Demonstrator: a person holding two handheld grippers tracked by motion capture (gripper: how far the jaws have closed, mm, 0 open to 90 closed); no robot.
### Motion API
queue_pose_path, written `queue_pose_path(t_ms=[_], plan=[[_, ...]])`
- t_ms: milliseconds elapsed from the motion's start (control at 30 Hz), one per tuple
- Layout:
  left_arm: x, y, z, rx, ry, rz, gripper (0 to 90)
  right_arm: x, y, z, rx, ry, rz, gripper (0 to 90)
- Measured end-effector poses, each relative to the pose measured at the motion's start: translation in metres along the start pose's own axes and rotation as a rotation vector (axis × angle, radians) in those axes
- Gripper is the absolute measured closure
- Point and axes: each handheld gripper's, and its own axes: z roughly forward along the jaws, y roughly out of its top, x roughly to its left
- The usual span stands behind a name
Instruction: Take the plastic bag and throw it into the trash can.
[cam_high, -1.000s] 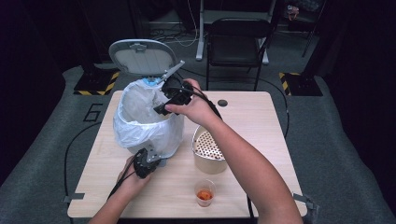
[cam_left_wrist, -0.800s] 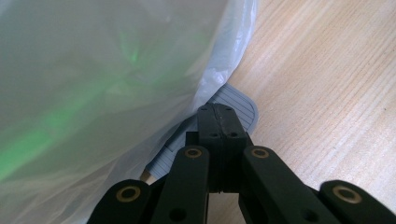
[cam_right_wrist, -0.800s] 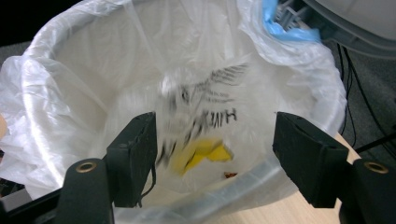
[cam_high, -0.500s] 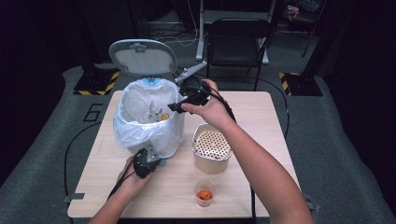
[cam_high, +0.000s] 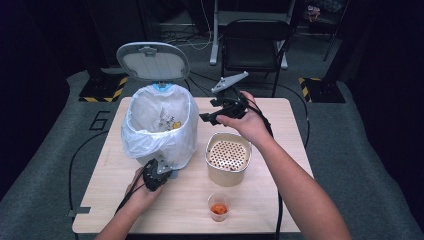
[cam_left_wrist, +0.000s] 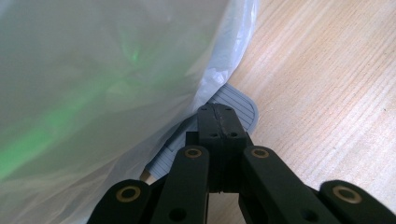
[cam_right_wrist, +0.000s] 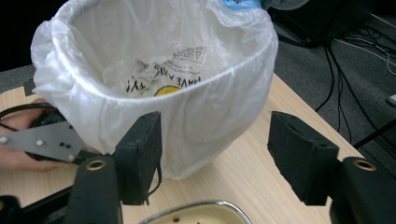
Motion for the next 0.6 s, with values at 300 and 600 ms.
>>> queue_pose_path(t_ms=[300,600], plan=[[0.001,0.0,0.0,0.003,0.0,0.014,90.0,0.002,-0.031,-0.011,-0.003,-0.001,0.029,40.4],[0.0,0.0,0.0,-0.002,-0.001,0.002,90.0,0.017,-0.062,-0.012,0.021,0.021,0.057,37.9]])
